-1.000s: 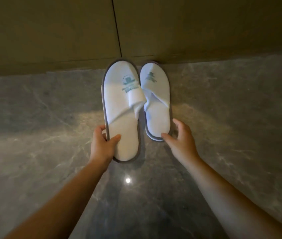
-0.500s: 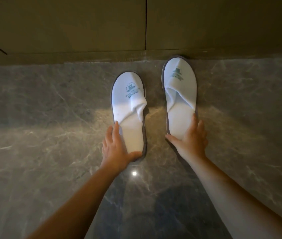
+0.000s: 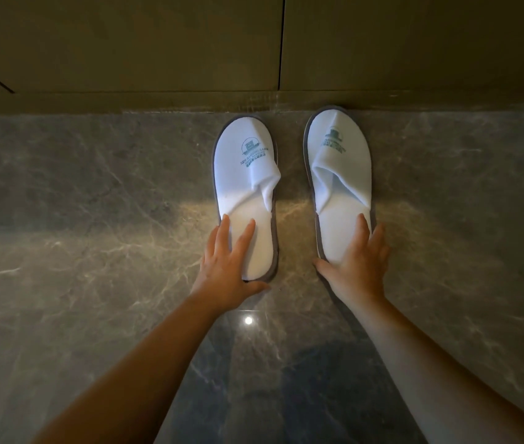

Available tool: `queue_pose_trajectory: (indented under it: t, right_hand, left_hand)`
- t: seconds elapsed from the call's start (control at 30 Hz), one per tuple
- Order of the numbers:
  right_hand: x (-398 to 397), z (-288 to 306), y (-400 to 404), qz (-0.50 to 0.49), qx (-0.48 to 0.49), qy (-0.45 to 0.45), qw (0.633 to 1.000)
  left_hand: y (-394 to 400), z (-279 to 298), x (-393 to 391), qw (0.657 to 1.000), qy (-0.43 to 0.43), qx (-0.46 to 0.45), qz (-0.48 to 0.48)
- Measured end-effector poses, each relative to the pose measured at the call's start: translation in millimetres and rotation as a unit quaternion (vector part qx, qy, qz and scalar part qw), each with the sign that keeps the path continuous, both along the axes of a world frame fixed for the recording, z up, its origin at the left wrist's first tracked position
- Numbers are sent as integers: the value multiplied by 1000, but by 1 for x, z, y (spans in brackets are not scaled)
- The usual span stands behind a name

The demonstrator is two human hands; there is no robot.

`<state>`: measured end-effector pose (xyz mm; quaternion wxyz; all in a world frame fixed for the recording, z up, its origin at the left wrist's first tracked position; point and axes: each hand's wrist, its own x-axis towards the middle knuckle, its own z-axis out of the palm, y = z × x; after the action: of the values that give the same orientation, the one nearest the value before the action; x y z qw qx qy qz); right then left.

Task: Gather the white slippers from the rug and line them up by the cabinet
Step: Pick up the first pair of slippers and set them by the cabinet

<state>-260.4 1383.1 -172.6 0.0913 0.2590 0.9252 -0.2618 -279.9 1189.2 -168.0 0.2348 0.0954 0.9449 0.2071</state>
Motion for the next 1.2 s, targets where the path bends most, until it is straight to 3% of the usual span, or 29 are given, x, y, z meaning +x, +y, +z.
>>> queue_pose_trajectory:
  t: [1.2]
  right_hand:
    - [-1, -1, -16, 8, -27, -22, 999]
  left_hand:
    - [1, 1, -12, 1000, -14, 5, -1]
